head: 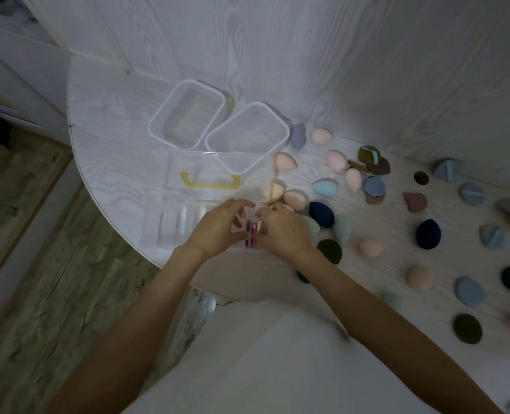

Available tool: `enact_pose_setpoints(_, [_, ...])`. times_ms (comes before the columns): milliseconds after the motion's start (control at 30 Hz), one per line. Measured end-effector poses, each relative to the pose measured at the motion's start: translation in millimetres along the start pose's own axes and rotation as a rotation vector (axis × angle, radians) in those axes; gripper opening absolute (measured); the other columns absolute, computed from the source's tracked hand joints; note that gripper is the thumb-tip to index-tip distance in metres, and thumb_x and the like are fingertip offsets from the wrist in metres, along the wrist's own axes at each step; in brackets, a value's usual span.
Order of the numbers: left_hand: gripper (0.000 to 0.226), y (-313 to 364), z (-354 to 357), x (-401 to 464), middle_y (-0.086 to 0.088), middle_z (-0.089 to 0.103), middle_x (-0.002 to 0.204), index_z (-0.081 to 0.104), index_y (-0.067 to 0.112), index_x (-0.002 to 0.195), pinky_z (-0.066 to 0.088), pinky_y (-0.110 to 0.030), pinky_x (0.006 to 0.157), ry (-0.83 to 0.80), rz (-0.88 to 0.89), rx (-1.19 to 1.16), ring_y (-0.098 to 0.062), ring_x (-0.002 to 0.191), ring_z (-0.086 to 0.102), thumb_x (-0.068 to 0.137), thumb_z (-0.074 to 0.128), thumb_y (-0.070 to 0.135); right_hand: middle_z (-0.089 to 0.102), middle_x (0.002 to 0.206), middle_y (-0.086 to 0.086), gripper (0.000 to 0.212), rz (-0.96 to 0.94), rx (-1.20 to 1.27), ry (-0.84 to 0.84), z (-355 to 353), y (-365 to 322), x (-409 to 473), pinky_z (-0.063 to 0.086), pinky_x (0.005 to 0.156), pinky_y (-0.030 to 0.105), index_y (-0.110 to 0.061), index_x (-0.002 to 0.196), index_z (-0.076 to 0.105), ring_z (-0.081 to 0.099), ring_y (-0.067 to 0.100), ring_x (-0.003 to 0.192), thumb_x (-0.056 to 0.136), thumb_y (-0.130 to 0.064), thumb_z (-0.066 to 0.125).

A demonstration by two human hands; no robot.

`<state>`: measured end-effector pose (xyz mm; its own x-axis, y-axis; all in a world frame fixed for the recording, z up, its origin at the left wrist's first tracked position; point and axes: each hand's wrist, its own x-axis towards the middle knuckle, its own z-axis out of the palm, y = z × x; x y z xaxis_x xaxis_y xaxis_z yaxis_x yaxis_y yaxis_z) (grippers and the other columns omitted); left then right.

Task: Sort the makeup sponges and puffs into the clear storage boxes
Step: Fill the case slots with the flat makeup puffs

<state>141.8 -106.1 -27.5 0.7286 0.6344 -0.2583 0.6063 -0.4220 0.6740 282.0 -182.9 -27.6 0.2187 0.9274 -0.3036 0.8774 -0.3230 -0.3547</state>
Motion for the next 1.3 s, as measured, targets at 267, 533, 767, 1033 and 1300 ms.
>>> enact_pose_setpoints(267, [0.058,-2,6,0,0.005,0.052,0.121,0.05,0.025,0.127,0.038,-0.025,0.068,0.075,0.003,0.163,-0.011,0.083,0.058,0.075,0.075,0.024,0.059,0.085,0.003,0.013,-0.05,0.05,-0.068,-10,1,-3,0.043,0.054,0.032,-0.015,0.082,0.067,0.055,0.02,0.077,0.082,-0.028,0.066])
enact_pose_setpoints(533, [0.057,-2,11,0,0.003,0.053,0.118,0.05,0.025,0.129,0.038,-0.02,0.064,0.105,-0.018,0.133,-0.008,0.08,0.053,0.077,0.074,0.023,0.051,0.125,0.012,0.021,0.06,-0.169,0.106,6,-13,1,0.048,0.069,0.033,-0.009,0.112,0.052,0.06,0.024,0.091,0.091,-0.011,0.053])
enact_pose_setpoints(767, [0.057,1,16,0,0.001,0.053,0.12,0.047,0.022,0.132,0.042,-0.023,0.066,0.115,-0.016,0.157,-0.012,0.087,0.056,0.08,0.07,0.023,0.053,0.119,0.01,0.022,-0.021,-0.271,0.081,8,-4,-4,0.04,0.063,0.03,-0.01,0.102,0.066,0.054,0.024,0.096,0.093,-0.023,0.051])
enact_pose_setpoints(1033, [0.035,46,10,13,-0.004,0.058,0.103,0.058,0.014,0.12,0.034,-0.013,0.07,0.306,0.107,0.077,-0.012,0.082,0.052,0.086,0.063,0.018,0.057,0.101,0.006,0.019,-0.119,0.264,0.351,-54,52,-34,0.043,0.064,0.029,-0.016,0.104,0.069,0.053,0.017,0.085,0.088,-0.018,0.058])
enact_pose_setpoints(1300, [0.033,133,65,138,-0.012,0.065,0.101,0.064,0.01,0.109,0.047,-0.036,0.075,0.215,0.38,0.141,-0.031,0.091,0.059,0.081,0.059,0.027,0.058,0.116,0.018,0.038,0.224,0.25,0.372,-97,225,6,0.038,0.083,0.028,-0.01,0.121,0.06,0.055,0.03,0.104,0.084,-0.005,0.055])
